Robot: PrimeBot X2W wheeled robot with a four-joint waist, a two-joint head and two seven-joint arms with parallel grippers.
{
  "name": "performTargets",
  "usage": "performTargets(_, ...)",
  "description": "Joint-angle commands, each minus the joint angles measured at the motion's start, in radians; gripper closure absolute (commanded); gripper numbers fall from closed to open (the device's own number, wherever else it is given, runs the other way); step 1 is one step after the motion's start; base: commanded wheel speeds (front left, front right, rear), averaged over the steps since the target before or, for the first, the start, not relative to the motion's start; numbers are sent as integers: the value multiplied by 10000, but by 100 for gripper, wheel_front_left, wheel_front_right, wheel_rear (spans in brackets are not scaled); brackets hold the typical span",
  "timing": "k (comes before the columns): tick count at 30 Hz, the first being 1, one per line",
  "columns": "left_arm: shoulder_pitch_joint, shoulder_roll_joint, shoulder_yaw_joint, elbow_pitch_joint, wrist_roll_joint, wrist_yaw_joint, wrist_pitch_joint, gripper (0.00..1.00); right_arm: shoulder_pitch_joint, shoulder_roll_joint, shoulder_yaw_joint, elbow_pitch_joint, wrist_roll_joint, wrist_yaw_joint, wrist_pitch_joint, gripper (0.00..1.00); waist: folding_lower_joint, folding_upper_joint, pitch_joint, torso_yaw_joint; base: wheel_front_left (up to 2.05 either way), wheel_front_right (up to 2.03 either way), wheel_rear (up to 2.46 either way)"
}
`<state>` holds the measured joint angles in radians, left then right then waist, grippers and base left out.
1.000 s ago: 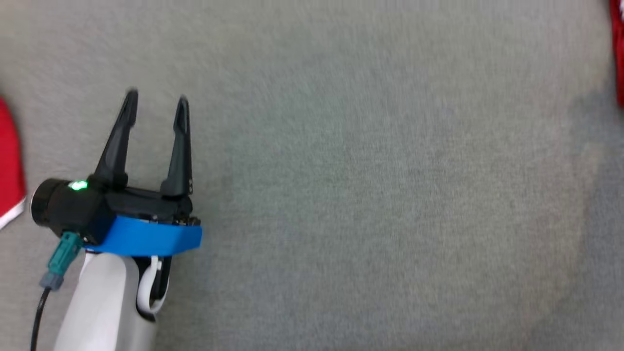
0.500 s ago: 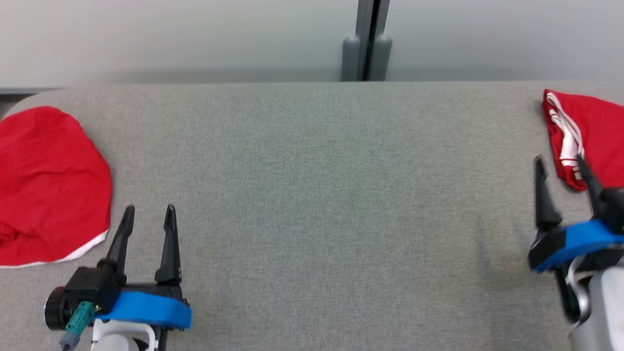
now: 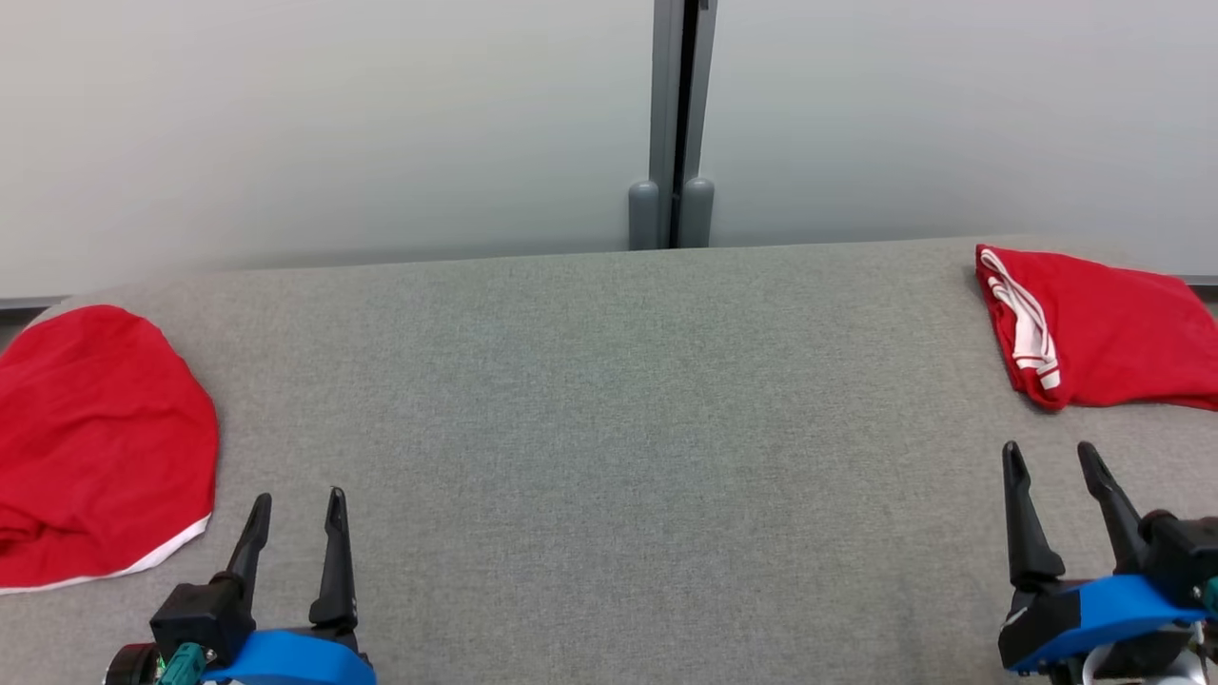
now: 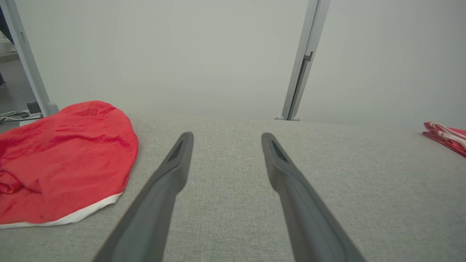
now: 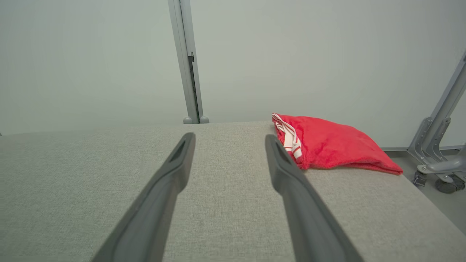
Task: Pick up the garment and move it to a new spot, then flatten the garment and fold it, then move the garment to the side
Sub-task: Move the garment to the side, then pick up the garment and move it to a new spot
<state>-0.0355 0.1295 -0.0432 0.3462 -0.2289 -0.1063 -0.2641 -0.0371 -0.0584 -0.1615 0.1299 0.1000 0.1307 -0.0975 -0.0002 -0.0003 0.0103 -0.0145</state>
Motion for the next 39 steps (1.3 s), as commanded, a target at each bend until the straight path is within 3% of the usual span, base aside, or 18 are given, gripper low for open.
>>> performTargets(1,107,3,22,44,-30,-1,0,0,182,46,20,-83,52,1,17,0,2,3,-75,-57,0,0,0)
performTargets(24,-351,10,-131,838,-247,-23,2,0,666,82,415,-116,526,1,68,0,2,3,-84,-33,0,0,0)
performTargets(30,-423,65,-36,773,-274,27,2,0,640,81,446,-142,420,1,143,0,2,3,32,492,0,0,0)
performTargets(39,-312,149,112,728,-314,98,2,0,590,78,675,-142,527,1,236,0,2,3,102,2021,0,0,0)
